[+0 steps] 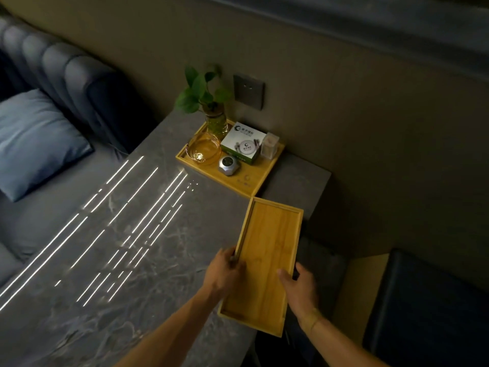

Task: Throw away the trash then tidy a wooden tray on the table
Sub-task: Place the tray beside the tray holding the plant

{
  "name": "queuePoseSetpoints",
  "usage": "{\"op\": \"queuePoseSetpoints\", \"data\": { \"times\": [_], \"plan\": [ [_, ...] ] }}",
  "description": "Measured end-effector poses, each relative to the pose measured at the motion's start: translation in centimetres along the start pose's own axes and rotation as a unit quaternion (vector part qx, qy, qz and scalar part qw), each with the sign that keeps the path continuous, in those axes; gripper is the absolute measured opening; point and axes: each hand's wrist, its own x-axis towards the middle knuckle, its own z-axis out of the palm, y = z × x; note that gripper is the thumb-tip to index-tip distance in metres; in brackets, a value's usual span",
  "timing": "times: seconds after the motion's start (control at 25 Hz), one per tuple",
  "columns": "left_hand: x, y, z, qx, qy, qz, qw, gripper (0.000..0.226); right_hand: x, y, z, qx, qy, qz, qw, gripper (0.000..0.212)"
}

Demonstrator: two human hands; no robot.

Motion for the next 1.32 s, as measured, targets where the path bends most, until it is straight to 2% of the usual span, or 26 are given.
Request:
{"op": "queuePoseSetpoints", "data": {
  "times": [0.08, 0.32, 0.4, 0.44, 0.48, 0.52, 0.56, 0.6, 0.64, 0.68, 0.72, 0.76, 0.92, 1.0, 1.16, 1.32],
  "plan": [
    [0.4, 0.1, 0.1, 0.007, -0.008, 0.019, 1.0, 0.037, 0.0, 0.3, 0.0, -0.003, 0.006, -0.009, 1.0, 0.023],
    [3.3, 1.3, -0.9, 0.071, -0.007, 0.042, 0.997, 0.039, 1.3, -1.2, 0.5, -0.044, 0.029, -0.019, 0.998, 0.038],
    [3.2, 1.2, -0.9, 0.049, -0.027, 0.044, 0.997, 0.046, 1.1, -1.2, 0.4, -0.049, 0.016, -0.021, 0.998, 0.052],
    [2.6, 1.0, -0.9, 0.03, -0.036, 0.046, 0.998, 0.056, 0.7, -1.0, 0.2, -0.049, 0.007, -0.025, 0.998, 0.066],
    [1.8, 0.6, -1.1, 0.032, -0.034, 0.057, 0.997, 0.069, 0.1, -0.6, -0.2, -0.07, 0.003, -0.043, 0.997, 0.082],
    [0.7, -0.1, -1.5, 0.076, -0.013, 0.097, 0.992, 0.08, -0.6, 0.0, -0.7, -0.14, 0.006, -0.095, 0.986, 0.095],
    [-0.4, -1.2, -2.1, 0.16, 0.014, 0.175, 0.971, 0.086, -1.6, 0.9, -1.0, -0.258, 0.015, -0.178, 0.95, 0.101],
    [-1.5, -2.5, -2.5, 0.255, 0.033, 0.276, 0.926, 0.088, -2.6, 2.1, -1.1, -0.375, 0.021, -0.27, 0.887, 0.103],
    [-2.5, -3.7, -2.7, 0.342, 0.041, 0.371, 0.862, 0.087, -3.6, 3.1, -1.0, -0.464, 0.009, -0.341, 0.817, 0.104],
    [-3.2, -4.5, -2.8, 0.415, 0.028, 0.427, 0.803, 0.084, -4.5, 4.0, -0.8, -0.523, -0.01, -0.371, 0.767, 0.104],
    [-3.6, -5.1, -2.8, 0.464, 0.014, 0.452, 0.762, 0.081, -5.1, 4.6, -0.5, -0.552, -0.026, -0.384, 0.739, 0.102],
    [-3.6, -5.2, -2.8, 0.493, 0.008, 0.458, 0.739, 0.079, -5.3, 4.9, -0.2, -0.567, -0.027, -0.389, 0.726, 0.098],
    [-2.7, -4.8, -2.4, 0.516, 0.014, 0.465, 0.719, 0.055, -4.7, 4.4, 0.4, -0.57, 0.02, -0.396, 0.72, 0.082],
    [-2.6, -4.9, -2.4, 0.506, 0.018, 0.479, 0.718, 0.044, -4.5, 4.3, 0.8, -0.569, 0.018, -0.388, 0.725, 0.079],
    [-2.5, -4.6, -2.2, 0.51, 0.025, 0.488, 0.708, 0.036, -4.1, 4.0, 1.5, -0.575, 0.021, -0.366, 0.731, 0.076],
    [-2.2, -3.9, -2.4, 0.524, 0.026, 0.486, 0.699, 0.034, -3.4, 4.1, 1.5, -0.573, 0.035, -0.384, 0.723, 0.075]
  ]
}}
